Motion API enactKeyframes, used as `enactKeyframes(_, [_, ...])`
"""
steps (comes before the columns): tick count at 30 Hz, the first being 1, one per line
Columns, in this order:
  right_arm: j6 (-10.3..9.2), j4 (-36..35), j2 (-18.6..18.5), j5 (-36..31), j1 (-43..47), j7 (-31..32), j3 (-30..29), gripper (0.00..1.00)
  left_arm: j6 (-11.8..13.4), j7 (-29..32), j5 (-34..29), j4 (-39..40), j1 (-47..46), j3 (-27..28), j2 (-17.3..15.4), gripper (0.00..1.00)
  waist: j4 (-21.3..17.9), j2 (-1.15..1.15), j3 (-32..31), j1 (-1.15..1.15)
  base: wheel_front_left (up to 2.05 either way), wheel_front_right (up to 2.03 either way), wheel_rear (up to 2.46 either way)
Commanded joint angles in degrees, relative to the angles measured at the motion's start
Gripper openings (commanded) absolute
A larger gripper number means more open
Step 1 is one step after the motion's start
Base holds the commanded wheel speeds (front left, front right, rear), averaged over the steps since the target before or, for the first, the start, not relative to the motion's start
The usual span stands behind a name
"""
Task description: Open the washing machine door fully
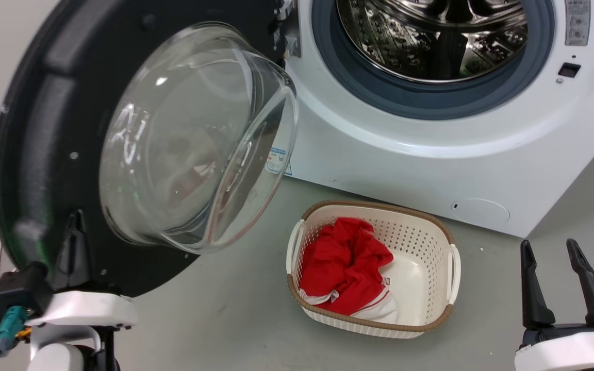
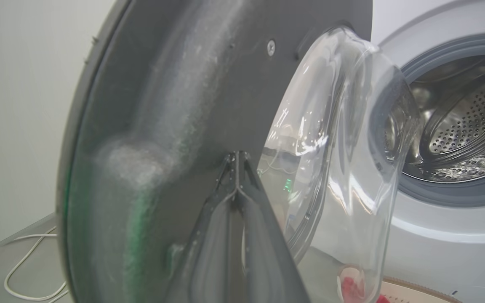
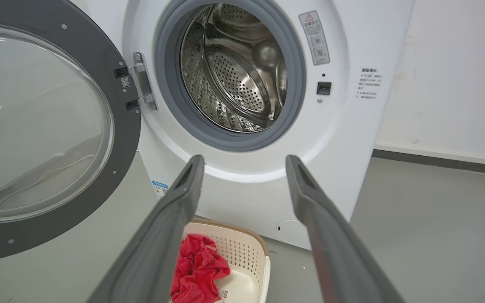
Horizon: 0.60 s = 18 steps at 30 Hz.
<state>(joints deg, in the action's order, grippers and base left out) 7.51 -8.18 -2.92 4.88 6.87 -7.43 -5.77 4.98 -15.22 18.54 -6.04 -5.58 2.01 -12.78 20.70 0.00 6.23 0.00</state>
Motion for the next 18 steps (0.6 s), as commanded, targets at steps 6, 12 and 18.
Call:
enactKeyframes(6, [-0.04, -0.34, 0.09, -0.44, -2.04, 0.2, 0.29, 1.0, -1.65, 0.13, 1.47, -2.69, -2.64, 6.91, -1.32, 0.0, -2.03, 0.0, 2.75, 0.0, 0.0, 0.0, 0.0])
enactKeyframes(12, [-0.04, -0.42, 0.09, -0.94, -3.14, 0.36, 0.35, 1.0, -3.13, 0.14, 0.66, -5.06, -5.49, 11.79, -2.02, 0.0, -3.1, 0.0, 4.99, 0.0, 0.0, 0.0, 0.0])
enactKeyframes(18, [-0.04, -0.23, 0.09, -1.31, -3.87, 0.6, 0.57, 1.0, -3.79, 0.13, 0.01, -7.55, -8.1, 16.31, -2.95, 0.0, -3.79, 0.0, 6.0, 0.0, 0.0, 0.0, 0.0])
